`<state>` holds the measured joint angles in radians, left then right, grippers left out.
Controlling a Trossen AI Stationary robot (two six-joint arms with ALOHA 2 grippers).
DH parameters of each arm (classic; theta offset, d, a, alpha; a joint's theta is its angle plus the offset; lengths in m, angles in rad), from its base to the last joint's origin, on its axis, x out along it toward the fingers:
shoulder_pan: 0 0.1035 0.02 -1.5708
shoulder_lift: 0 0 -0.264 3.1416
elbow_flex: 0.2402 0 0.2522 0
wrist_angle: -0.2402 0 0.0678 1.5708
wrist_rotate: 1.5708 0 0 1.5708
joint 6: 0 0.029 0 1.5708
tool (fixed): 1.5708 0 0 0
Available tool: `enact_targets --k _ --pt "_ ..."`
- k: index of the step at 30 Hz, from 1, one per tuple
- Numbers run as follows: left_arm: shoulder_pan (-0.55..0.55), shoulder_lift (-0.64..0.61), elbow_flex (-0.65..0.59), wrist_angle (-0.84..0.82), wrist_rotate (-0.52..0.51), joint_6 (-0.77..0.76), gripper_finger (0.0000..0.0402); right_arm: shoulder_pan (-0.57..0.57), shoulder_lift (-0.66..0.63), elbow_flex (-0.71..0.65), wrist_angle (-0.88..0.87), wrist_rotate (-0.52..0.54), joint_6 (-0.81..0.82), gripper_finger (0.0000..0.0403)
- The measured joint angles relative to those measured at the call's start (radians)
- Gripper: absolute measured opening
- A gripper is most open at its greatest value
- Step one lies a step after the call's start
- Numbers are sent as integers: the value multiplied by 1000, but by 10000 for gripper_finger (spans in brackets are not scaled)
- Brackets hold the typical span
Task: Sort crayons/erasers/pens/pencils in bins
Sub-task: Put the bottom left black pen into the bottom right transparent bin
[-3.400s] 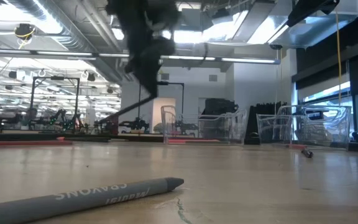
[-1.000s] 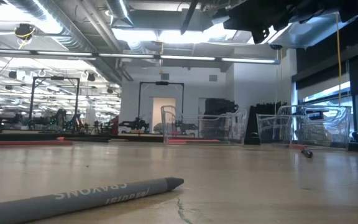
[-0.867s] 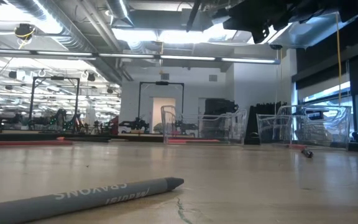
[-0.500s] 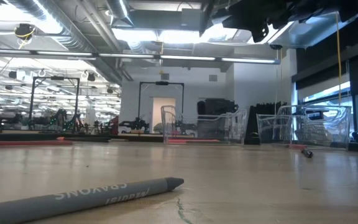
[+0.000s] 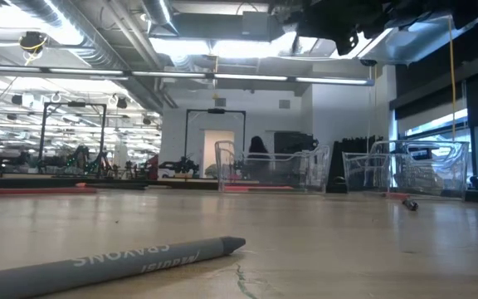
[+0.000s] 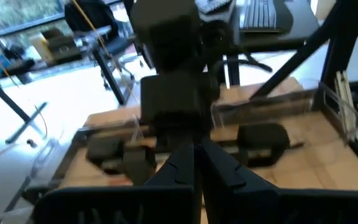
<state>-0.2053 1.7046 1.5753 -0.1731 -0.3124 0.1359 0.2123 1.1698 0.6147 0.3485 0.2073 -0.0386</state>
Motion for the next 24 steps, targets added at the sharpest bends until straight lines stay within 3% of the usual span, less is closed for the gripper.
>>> enact_targets --k 13,24 --pt "11 38 -2 33 26 32 0 0 0 0 0 -18 -21 215" --pt "11 37 -2 33 26 33 0 0 0 0 0 -18 -21 141"
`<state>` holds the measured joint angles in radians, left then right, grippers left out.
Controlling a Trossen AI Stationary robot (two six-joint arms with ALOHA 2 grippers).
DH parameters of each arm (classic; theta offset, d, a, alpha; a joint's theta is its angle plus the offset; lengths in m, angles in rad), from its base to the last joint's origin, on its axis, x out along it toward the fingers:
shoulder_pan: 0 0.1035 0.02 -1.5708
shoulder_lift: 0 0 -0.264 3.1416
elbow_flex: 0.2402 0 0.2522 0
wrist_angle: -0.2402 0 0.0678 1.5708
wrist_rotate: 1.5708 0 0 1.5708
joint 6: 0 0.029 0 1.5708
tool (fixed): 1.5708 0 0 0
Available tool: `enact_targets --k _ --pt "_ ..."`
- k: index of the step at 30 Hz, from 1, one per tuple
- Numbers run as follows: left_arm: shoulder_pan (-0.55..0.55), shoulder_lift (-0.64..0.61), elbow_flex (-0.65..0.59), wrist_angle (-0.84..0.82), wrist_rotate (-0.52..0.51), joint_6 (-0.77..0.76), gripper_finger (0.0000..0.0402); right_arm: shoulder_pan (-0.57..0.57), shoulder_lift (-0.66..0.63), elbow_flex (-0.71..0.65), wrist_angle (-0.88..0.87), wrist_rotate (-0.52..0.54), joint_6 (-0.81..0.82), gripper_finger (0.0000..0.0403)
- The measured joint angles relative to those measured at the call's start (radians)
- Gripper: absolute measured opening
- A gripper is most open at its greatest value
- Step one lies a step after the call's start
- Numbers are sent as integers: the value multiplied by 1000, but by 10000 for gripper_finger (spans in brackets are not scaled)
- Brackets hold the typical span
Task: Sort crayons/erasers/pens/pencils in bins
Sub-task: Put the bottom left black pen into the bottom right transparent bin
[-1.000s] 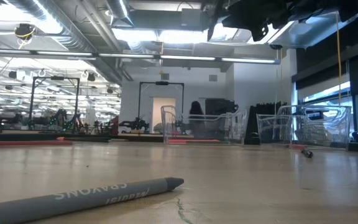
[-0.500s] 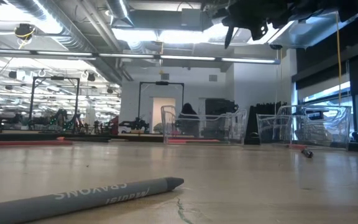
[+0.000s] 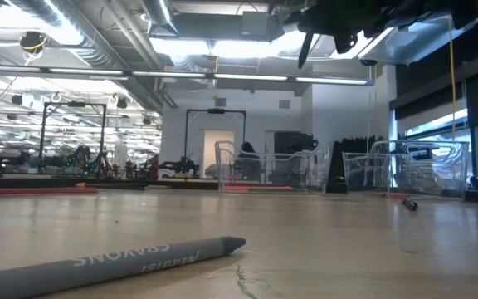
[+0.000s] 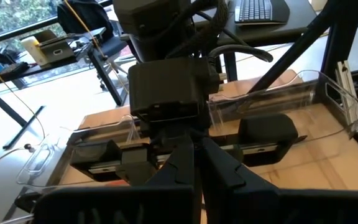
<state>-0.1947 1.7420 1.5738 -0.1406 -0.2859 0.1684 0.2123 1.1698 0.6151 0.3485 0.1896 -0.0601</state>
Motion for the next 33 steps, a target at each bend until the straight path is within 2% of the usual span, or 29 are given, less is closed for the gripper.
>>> enact_targets --k 18,22,33 --pt "0 0 0 0 -4 1 0 0 0 0 0 0 -24 62" --pt "0 0 0 0 -35 0 0 0 0 0 -2 1 -25 48" --pt "3 0 0 -2 -45 0 55 0 0 0 -1 1 -24 49"
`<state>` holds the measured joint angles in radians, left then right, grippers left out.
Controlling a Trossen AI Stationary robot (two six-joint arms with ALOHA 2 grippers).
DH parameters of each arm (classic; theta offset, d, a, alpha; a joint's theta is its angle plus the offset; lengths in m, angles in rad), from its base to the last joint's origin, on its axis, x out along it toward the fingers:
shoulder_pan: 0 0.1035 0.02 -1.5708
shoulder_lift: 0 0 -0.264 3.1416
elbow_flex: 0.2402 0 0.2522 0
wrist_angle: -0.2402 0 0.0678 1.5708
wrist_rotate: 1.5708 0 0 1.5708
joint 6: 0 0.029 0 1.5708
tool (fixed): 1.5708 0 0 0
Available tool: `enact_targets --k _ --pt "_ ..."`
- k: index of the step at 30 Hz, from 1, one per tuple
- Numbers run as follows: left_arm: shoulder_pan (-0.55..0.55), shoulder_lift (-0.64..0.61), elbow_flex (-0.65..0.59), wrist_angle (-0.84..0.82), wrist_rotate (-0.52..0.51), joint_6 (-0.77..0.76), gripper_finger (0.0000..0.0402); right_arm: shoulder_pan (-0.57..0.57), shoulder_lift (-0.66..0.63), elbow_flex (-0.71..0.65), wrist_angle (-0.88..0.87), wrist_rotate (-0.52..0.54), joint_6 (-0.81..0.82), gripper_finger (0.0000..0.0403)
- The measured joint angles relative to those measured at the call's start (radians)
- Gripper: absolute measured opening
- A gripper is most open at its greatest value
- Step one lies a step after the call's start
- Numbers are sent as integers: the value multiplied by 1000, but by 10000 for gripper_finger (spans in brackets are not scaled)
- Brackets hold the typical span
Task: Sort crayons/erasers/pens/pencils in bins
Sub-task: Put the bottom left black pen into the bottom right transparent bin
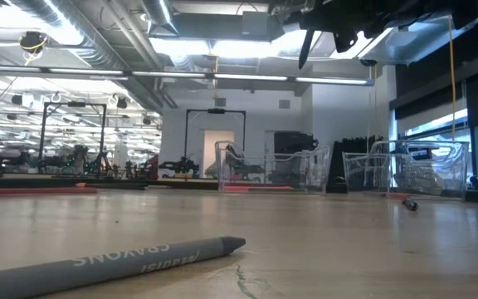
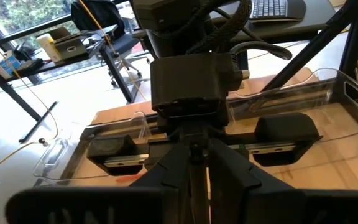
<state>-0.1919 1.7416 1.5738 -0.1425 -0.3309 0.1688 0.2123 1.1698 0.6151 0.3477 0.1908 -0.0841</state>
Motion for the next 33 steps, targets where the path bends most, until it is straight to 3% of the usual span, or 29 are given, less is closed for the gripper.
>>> enact_targets --k 12,21,26,33 --pt "-9 -17 0 -112 -15 -4 85 0 -24 12 -52 24 31 50" --pt "-66 -69 0 -233 -220 -23 85 18 -77 195 -554 188 188 50" --pt "-93 -78 0 -322 -255 -78 85 71 -82 329 -899 208 389 51" --pt "-99 -81 0 -414 -282 -130 85 175 -81 448 -1174 208 680 51"
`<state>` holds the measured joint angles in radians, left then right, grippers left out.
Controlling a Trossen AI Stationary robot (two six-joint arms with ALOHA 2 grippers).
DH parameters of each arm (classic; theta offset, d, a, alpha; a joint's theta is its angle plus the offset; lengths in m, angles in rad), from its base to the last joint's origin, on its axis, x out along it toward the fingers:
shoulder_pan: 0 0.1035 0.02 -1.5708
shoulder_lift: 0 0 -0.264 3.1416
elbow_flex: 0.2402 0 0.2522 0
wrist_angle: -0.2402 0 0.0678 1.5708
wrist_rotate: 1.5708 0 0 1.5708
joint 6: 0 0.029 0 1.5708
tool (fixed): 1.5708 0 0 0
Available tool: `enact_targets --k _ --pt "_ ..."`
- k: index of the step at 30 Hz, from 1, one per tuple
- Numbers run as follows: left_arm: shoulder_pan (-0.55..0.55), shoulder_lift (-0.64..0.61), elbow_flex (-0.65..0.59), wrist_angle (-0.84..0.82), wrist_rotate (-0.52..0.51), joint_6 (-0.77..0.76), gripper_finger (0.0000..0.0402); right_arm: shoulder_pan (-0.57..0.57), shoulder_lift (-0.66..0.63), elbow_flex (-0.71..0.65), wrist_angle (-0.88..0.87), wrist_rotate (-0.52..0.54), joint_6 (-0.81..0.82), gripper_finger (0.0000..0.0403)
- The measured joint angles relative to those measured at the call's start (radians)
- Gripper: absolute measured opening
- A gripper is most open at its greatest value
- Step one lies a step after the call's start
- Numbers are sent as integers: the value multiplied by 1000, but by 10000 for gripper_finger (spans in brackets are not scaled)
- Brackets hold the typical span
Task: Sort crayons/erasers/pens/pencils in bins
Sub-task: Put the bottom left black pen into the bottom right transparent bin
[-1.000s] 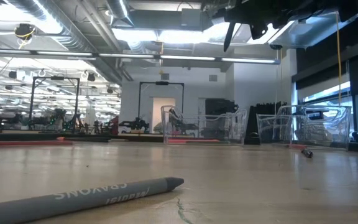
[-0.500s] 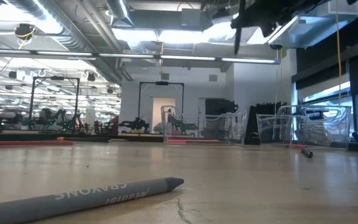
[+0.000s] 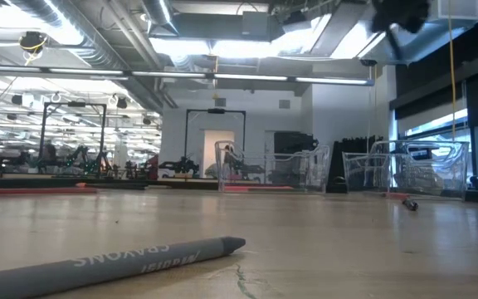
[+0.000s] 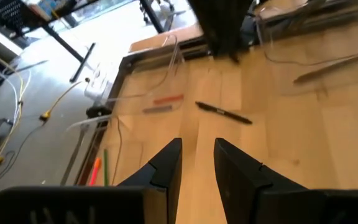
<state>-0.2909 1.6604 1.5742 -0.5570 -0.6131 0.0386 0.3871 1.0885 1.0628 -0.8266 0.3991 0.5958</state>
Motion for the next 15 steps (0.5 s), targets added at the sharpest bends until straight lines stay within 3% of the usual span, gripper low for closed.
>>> enact_targets --k 5,15 --pt "-1 0 0 -33 0 -10 85 72 0 34 -189 -54 281 51" --pt "-1 1 0 -69 1 -4 86 214 16 6 -267 -355 795 51"
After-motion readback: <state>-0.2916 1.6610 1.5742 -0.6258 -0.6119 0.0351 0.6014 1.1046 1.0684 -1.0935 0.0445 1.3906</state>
